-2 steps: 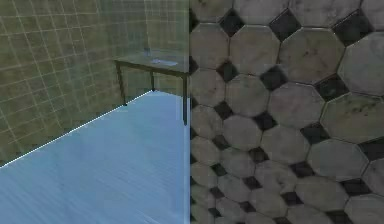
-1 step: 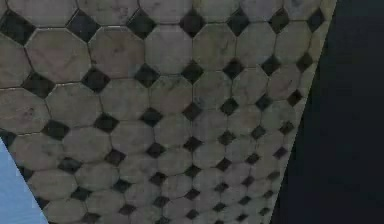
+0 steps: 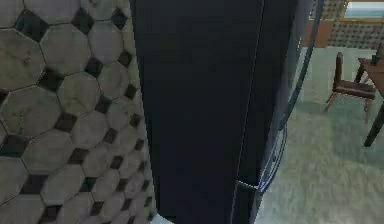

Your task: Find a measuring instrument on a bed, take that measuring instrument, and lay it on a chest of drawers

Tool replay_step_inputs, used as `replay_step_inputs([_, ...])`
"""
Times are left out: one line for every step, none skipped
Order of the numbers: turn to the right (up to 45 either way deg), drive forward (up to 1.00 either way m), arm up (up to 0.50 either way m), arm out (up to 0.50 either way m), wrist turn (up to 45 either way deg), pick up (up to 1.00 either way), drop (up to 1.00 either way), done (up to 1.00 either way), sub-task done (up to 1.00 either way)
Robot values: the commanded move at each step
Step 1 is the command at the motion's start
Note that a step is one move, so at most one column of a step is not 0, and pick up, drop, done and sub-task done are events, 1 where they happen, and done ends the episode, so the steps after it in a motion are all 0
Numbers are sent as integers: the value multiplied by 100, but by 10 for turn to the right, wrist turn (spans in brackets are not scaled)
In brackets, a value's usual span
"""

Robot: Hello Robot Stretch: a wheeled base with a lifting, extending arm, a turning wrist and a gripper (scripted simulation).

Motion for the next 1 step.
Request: replay_step_inputs([450, 0, 0, 0, 0, 0, 0, 0, 0])
